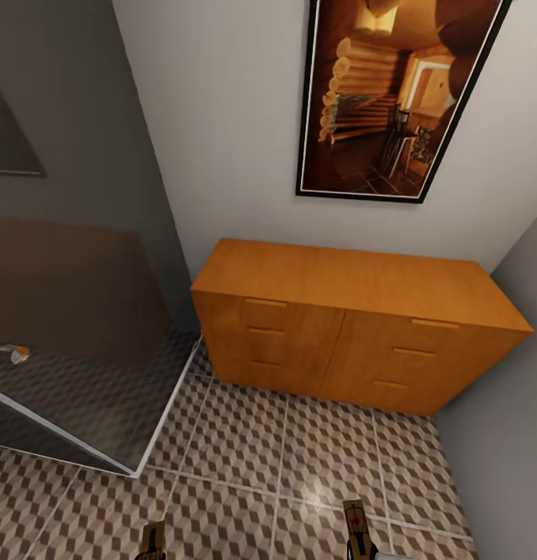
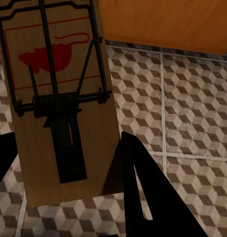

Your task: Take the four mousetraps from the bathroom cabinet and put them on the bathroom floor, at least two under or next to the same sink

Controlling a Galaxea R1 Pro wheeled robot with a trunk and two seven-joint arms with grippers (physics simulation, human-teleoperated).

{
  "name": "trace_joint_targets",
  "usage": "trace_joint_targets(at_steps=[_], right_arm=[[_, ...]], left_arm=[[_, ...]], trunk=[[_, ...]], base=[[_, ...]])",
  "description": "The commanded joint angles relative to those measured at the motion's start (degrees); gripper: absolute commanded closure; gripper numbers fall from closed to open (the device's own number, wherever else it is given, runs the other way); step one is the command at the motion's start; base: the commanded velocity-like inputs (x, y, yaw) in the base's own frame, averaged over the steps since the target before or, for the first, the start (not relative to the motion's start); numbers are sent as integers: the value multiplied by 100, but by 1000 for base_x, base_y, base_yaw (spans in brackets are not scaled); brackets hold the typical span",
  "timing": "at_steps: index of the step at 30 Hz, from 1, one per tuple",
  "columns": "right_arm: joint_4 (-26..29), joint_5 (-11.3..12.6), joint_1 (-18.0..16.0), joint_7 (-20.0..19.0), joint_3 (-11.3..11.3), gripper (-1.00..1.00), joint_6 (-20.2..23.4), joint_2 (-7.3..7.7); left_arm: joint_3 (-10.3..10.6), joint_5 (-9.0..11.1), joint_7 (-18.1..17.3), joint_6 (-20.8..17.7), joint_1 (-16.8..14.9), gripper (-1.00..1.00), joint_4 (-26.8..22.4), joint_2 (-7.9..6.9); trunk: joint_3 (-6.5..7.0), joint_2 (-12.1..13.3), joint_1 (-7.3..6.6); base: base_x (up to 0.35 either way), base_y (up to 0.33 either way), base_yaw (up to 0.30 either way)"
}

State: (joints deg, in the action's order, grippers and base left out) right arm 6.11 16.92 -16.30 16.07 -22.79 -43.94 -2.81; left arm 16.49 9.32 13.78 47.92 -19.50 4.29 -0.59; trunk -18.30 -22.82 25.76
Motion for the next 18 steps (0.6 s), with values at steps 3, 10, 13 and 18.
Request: trace_joint_targets(at_steps=[3,10,13,18], right_arm=[[-4,48,-5,19,-50,100,-18,0],[-4,48,-5,17,-50,100,-18,0],[-4,48,-5,18,-50,100,-18,0],[-4,48,-5,19,-51,100,-18,0]], left_arm=[[47,35,28,25,-8,100,19,5],[47,35,28,24,-6,100,19,6],[47,35,28,24,-5,100,19,6],[47,35,28,24,-3,100,19,6]], trunk=[[19,-10,2],[84,-10,2],[112,-10,2],[159,-10,2]], base=[[-78,0,0],[-91,0,0],[-105,0,0],[-108,0,0]])
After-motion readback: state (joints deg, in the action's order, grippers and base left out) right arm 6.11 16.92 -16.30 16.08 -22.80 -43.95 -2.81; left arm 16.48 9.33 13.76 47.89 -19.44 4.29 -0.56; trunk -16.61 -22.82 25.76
